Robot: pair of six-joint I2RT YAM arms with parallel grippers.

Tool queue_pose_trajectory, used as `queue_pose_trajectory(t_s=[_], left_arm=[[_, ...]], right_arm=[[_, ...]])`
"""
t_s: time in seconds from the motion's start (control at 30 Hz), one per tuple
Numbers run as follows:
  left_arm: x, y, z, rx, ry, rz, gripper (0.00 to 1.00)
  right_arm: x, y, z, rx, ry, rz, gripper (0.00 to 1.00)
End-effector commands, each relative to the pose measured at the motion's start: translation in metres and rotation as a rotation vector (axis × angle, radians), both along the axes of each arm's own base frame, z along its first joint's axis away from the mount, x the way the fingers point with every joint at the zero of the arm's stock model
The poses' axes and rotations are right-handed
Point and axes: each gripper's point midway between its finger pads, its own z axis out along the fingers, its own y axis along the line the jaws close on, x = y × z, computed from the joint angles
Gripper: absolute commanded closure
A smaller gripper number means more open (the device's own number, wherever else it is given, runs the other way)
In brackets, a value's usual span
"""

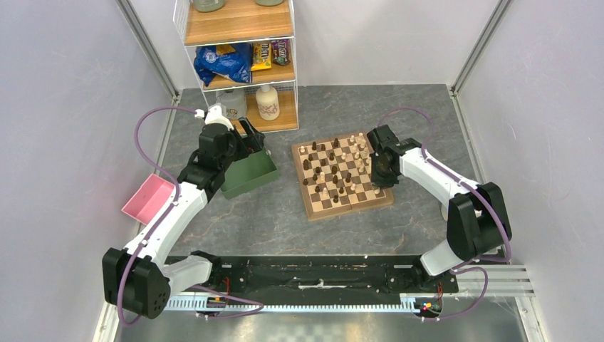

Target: Set up the chess pieces on the board

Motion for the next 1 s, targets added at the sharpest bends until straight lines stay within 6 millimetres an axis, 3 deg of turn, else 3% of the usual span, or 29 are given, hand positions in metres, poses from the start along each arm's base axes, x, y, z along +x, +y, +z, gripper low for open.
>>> queue_pose_trajectory(t_s=[0.0,0.67,0.97], left_arm=[[-0.001,0.005,0.007,0.014,-0.035,-0.001,0.04],[0.001,0.004,0.003,0.005,-0.026,-0.003,0.04],[0.002,0.005,0.002,0.006,-0.024,-0.003,0.04]], right_arm=[[0.0,-0.01,-0.001,-0.005,-0.014,-0.033,0.79],[0.008,-0.012,-0.012,0.026,-0.013,-0.057,0.77],[0.004,-0.011,-0.013,0.039,-0.003,-0.05,0.67]])
